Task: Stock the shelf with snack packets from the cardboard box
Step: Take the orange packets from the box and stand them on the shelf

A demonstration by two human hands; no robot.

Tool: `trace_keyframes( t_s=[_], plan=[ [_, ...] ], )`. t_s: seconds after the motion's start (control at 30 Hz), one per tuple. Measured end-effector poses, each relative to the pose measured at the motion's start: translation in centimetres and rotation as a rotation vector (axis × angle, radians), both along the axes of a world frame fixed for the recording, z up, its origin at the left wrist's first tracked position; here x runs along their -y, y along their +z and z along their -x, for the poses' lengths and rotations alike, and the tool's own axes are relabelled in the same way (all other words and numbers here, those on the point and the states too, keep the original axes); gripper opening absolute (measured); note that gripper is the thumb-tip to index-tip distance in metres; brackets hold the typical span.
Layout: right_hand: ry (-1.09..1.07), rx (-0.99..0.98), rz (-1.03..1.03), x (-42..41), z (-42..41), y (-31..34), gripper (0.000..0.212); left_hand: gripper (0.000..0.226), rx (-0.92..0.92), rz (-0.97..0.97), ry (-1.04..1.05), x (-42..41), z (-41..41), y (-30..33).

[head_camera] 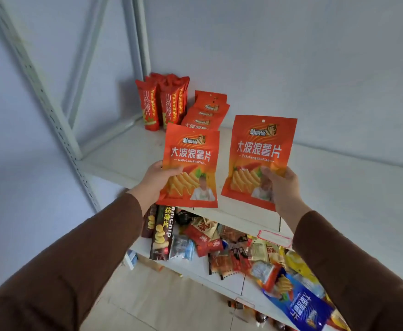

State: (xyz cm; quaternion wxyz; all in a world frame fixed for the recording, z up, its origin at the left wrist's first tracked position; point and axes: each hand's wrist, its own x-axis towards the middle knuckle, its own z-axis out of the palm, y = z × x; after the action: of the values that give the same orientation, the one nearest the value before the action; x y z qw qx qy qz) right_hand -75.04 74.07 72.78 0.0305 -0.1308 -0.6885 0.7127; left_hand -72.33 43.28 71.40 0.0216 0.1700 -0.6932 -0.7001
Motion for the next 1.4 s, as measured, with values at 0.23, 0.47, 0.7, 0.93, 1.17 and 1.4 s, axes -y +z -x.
trace_keyframes(
  t_s=[0.23, 0.47, 0.7, 0.93, 1.17, 1.4],
  plan=[
    [-0.071, 0.029, 0.130, 1.3, 5.7, -1.3, 0.033, 0.044, 0.054, 0.042, -0.050, 3.6, 10.9, -1.3],
    [-0.111, 0.043, 0.184, 4.7, 8.8, -1.9, 0.027, 0.052, 0.042, 0.131, -0.059, 6.4, 18.3, -2.9],
    [-0.074, 0.045, 0.222, 7.9, 10.3, -2.3, 0.030, 0.052, 0.029, 0.176, -0.108, 7.4, 21.5, -4.3],
    [-0.019, 0.061, 0.220, 11.3, 11.2, -2.3, 0.034, 0.063, -0.018, 0.221, -0.096, 7.2, 22.2, -4.5],
    [0.096, 0.080, 0.184, 15.7, 10.6, -3.7, 0.026, 0.080, -0.011, 0.200, -0.107, 8.5, 21.8, -4.4],
    [0.100, 0.203, 0.052, 21.4, 11.1, -5.3, 0.026, 0.033, -0.004, 0.208, -0.095, 10.6, 20.3, -3.5]
  ],
)
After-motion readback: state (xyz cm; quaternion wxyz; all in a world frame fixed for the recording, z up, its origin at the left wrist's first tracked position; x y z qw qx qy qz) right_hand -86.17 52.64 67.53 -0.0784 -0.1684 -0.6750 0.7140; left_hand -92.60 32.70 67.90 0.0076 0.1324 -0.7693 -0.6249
